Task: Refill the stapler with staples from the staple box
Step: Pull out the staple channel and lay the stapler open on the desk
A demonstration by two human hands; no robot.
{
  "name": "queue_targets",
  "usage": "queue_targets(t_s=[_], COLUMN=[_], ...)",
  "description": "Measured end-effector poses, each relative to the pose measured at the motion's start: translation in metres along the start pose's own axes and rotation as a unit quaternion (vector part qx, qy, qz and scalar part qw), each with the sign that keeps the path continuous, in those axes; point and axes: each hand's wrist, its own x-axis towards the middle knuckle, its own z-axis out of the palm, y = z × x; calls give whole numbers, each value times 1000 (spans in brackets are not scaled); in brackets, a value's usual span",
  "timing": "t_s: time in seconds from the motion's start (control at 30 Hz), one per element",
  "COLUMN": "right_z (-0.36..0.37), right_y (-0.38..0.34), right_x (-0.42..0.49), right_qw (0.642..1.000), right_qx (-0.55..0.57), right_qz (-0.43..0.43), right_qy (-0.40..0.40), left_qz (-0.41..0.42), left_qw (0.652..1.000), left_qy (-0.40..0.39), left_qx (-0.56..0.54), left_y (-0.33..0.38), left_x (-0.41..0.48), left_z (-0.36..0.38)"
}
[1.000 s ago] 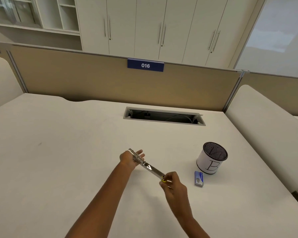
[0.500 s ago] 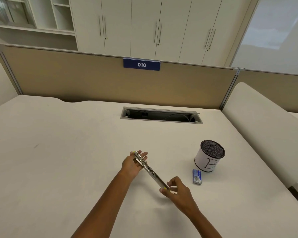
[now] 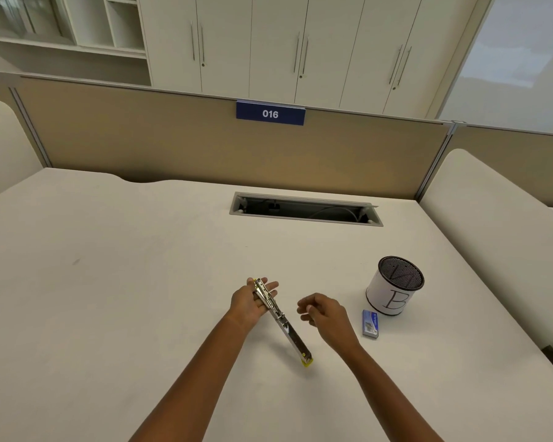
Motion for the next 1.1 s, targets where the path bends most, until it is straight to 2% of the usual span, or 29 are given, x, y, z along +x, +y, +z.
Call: queue_targets(t_s=[0.13,0.3,0.57,0.73,1.03,1.1], right_z=[8,18,23,25,25,27], right_y=[-18,-27,-22,-21,-24,-25], right_x=[8,16,10,6,-17,-18], right_qw=[993,958,913,909,882,890], right_qx=[-77,-244,-339,-350,-352,-323], right_qz=[-83,-151,-227,-227,-309,-314], right_qy=[-10,-19,14,21,64,62], left_qz=[-6,-4,-18,-31,-17,-16], left_qw=[1000,1000,998,997,996,995], left_qy=[-7,3,13,32,39,37], left_qx=[6,4,65,66,84,91], left_y=[-4,-7,-4,-3,1,2], left_x=[-2,-8,-9,-7,0,1], left_z=[10,21,21,21,17,18])
